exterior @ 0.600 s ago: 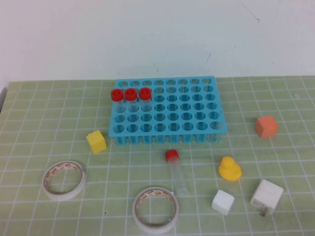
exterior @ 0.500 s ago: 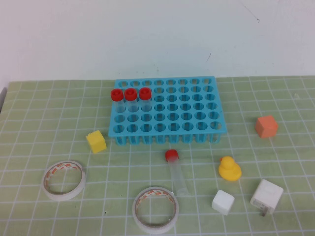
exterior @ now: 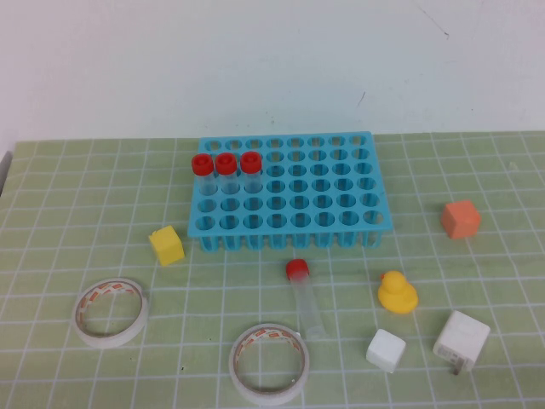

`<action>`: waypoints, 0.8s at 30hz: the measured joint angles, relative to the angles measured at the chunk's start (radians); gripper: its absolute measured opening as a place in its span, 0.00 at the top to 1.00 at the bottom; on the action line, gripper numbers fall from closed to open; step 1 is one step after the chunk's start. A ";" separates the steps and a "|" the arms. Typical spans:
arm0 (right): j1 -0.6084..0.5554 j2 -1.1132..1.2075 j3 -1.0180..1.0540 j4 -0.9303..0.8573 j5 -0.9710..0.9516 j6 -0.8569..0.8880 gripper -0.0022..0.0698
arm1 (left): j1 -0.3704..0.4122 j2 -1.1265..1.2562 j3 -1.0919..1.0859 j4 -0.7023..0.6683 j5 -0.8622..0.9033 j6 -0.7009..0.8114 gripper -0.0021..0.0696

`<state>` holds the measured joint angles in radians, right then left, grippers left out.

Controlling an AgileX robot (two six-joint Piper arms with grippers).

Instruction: Place the test tubes

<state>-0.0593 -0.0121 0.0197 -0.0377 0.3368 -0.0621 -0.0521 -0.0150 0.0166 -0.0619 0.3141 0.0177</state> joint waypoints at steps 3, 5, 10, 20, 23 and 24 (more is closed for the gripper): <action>0.000 0.000 0.000 0.000 0.000 0.000 0.97 | 0.000 0.000 0.000 0.000 0.000 0.007 0.97; 0.000 0.000 0.000 0.000 0.000 0.000 0.97 | 0.000 0.000 0.000 0.000 0.000 0.007 0.97; 0.000 0.000 0.000 0.000 0.000 0.000 0.97 | 0.000 0.000 0.000 0.000 0.000 0.009 0.97; 0.000 0.000 0.000 0.000 0.000 0.000 0.97 | 0.000 0.000 0.000 0.000 0.000 0.011 0.97; 0.000 0.000 0.000 0.000 0.000 0.000 0.97 | 0.000 0.000 0.000 0.000 0.000 0.011 0.97; 0.000 0.000 0.000 0.000 0.000 0.000 0.97 | 0.000 0.000 0.000 0.000 0.000 0.011 0.97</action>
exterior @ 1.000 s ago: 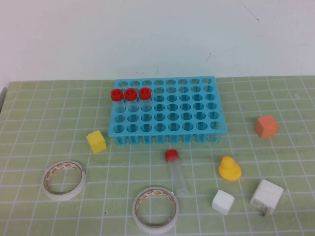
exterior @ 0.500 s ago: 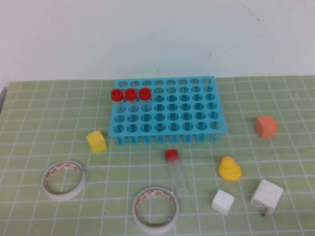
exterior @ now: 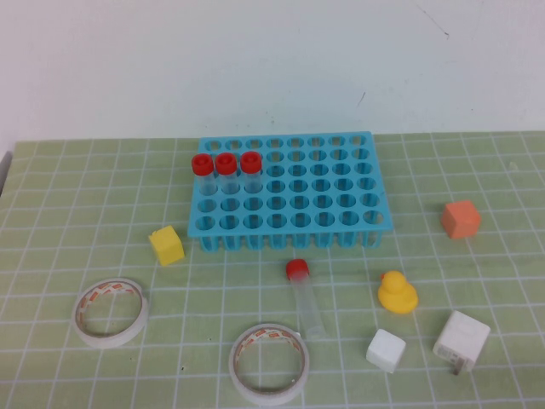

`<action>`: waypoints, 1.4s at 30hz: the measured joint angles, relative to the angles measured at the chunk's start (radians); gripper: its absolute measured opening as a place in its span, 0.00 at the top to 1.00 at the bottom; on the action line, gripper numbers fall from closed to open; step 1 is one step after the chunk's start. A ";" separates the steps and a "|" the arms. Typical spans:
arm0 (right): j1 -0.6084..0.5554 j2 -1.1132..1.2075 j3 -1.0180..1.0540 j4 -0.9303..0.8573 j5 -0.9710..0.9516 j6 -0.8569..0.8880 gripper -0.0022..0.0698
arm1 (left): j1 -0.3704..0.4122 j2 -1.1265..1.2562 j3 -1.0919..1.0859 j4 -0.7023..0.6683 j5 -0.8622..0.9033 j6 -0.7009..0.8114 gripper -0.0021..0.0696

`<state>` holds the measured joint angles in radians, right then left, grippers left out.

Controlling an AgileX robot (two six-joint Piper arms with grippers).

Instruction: Place the test tubes

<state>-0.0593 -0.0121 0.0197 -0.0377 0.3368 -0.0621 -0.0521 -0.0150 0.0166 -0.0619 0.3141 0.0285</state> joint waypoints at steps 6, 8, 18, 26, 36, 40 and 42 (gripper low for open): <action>0.000 0.000 0.000 -0.006 0.000 0.000 0.97 | 0.000 0.000 0.000 0.000 0.000 0.003 0.97; 0.000 0.000 0.000 -0.006 0.000 0.000 0.97 | 0.000 0.000 0.000 0.000 0.000 0.003 0.97; 0.000 0.000 0.008 -0.028 -0.098 0.000 0.97 | 0.000 0.000 0.002 0.000 -0.202 0.008 0.97; 0.000 0.000 0.008 -0.032 -0.414 0.000 0.97 | 0.000 0.000 0.002 0.000 -0.596 -0.011 0.97; 0.000 0.000 0.008 -0.032 -0.620 0.025 0.97 | 0.000 0.000 0.002 0.000 -0.713 -0.095 0.97; 0.000 0.000 0.008 -0.032 -0.622 0.025 0.97 | 0.000 0.000 0.002 0.000 -0.719 -0.234 0.97; 0.000 0.000 0.008 -0.032 -0.644 0.025 0.97 | 0.000 0.000 0.002 0.000 -0.725 -0.242 0.97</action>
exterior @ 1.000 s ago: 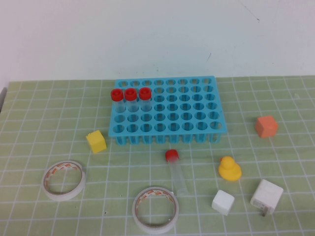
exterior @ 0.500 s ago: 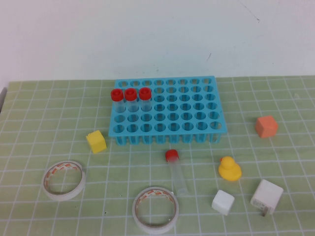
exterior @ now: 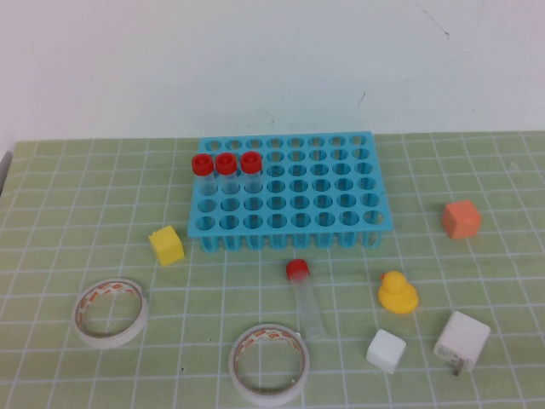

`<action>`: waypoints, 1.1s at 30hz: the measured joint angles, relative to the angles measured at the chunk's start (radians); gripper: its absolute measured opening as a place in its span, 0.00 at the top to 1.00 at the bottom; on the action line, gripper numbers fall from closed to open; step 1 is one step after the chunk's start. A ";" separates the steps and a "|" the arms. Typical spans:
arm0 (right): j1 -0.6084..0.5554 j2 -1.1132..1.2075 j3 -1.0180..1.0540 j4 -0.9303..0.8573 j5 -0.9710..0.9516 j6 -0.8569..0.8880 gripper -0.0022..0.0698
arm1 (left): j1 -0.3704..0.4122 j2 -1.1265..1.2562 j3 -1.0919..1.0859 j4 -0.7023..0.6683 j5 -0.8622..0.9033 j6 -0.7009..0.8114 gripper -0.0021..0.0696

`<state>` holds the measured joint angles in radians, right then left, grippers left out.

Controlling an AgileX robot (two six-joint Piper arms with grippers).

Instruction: Place the test tubes

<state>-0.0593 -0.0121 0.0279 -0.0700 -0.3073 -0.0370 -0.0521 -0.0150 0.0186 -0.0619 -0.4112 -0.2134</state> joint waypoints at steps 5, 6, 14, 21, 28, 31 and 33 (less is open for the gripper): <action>0.000 0.000 -0.009 0.000 -0.075 -0.002 0.97 | 0.000 0.000 -0.020 0.007 0.113 0.077 0.97; 0.000 0.000 -0.024 0.000 -0.059 -0.002 0.97 | 0.000 0.000 -0.045 0.007 0.174 0.100 0.97; 0.000 0.021 -0.306 -0.009 0.272 0.014 0.97 | 0.000 0.011 -0.260 0.007 0.516 0.249 0.97; 0.000 0.312 -0.626 0.169 0.791 -0.155 0.97 | 0.000 0.164 -0.322 0.032 0.778 0.254 0.97; 0.000 0.648 -0.737 0.543 1.044 -0.517 0.97 | 0.000 0.242 -0.322 0.031 0.807 0.252 0.97; 0.000 0.788 -0.740 0.662 1.079 -0.633 0.97 | 0.000 0.242 -0.322 0.032 0.807 0.252 0.97; 0.000 0.880 -0.740 0.726 1.085 -0.707 0.97 | 0.000 0.242 -0.322 0.027 0.807 0.252 0.97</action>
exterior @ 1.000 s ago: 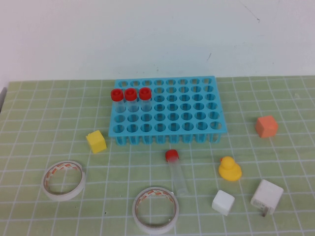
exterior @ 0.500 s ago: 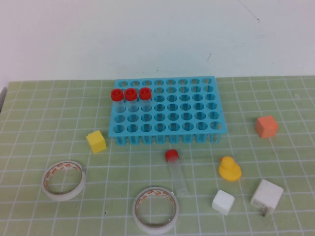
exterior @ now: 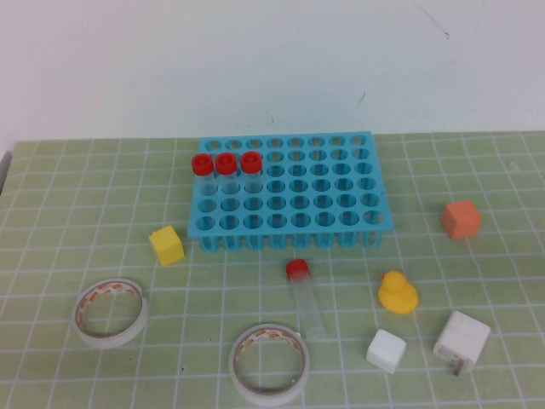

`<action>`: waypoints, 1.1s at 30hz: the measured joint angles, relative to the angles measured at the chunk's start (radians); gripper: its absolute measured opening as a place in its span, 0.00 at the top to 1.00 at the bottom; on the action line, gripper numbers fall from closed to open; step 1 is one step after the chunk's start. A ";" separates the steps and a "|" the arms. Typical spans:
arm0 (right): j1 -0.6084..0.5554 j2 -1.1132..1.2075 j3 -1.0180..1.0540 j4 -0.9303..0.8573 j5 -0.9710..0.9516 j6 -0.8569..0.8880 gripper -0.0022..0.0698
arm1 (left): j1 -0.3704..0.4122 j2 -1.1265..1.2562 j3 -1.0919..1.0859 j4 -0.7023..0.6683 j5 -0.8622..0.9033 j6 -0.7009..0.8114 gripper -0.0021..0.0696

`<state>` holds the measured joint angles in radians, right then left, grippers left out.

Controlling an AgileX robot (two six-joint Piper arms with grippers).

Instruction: Place the test tubes

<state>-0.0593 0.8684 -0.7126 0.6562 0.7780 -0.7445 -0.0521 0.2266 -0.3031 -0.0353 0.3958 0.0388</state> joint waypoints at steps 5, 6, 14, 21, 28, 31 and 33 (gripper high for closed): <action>0.038 0.194 0.000 0.074 -0.013 -0.097 0.97 | 0.000 0.000 0.000 -0.027 0.014 -0.001 0.97; 0.060 0.227 0.000 0.076 -0.021 -0.102 0.97 | 0.000 0.000 0.000 -0.029 0.020 -0.002 0.97; 0.357 0.423 -0.029 0.083 -0.142 -0.105 0.97 | 0.000 0.000 0.000 -0.042 0.032 -0.002 0.97; 0.598 0.639 -0.246 -0.087 -0.153 0.086 0.97 | 0.000 0.000 0.000 -0.044 0.036 -0.002 0.97; 0.698 0.890 -0.549 -0.377 -0.060 0.354 0.97 | 0.000 0.000 0.000 -0.044 0.036 -0.002 0.97; 0.698 0.987 -0.653 -0.395 -0.011 0.402 0.95 | 0.000 0.000 0.000 -0.044 0.036 -0.002 0.97; 0.698 1.047 -0.710 -0.403 0.015 0.416 0.91 | 0.000 0.000 0.000 -0.044 0.036 -0.002 0.97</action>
<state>0.6385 1.9155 -1.4226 0.2532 0.7930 -0.3287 -0.0521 0.2266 -0.3031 -0.0791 0.4317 0.0365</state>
